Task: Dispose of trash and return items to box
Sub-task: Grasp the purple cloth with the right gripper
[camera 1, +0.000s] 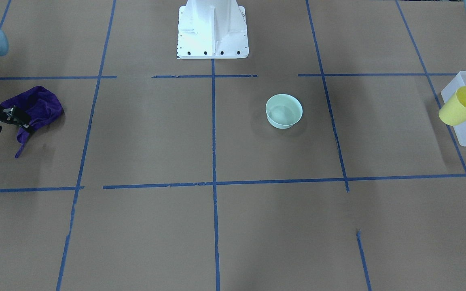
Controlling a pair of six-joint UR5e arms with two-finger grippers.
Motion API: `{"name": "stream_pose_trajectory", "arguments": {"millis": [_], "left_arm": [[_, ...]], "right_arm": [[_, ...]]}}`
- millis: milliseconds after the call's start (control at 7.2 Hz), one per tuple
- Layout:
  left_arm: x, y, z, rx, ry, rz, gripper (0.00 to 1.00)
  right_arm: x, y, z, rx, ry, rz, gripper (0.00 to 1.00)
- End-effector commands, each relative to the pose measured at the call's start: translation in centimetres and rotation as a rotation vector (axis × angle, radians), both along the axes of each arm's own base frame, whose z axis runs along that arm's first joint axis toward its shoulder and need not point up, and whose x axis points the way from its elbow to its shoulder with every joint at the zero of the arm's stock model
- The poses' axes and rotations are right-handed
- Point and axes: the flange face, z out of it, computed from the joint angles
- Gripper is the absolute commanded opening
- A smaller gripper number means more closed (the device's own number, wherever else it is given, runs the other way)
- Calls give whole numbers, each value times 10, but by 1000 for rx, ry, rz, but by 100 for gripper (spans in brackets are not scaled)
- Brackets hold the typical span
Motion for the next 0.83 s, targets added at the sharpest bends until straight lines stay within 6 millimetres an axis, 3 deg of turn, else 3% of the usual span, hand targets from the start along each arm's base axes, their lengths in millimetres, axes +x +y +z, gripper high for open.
{"name": "stream_pose_trajectory", "arguments": {"millis": [0, 139, 417, 556, 694], "left_arm": [[-37, -5, 31, 31, -41, 6, 0], [-43, -8, 35, 40, -85, -6, 0], [-74, -18, 62, 54, -141, -7, 0], [-82, -20, 71, 52, -149, -2, 0], [-92, -19, 83, 41, -155, -9, 0]], "right_arm": [[-20, 9, 5, -4, 21, -34, 100], [-26, 13, 8, -10, 26, -48, 100], [-29, 15, 10, -17, 28, -58, 99], [-30, 15, 10, -19, 27, -62, 63], [-31, 17, 11, -21, 28, -67, 18]]}}
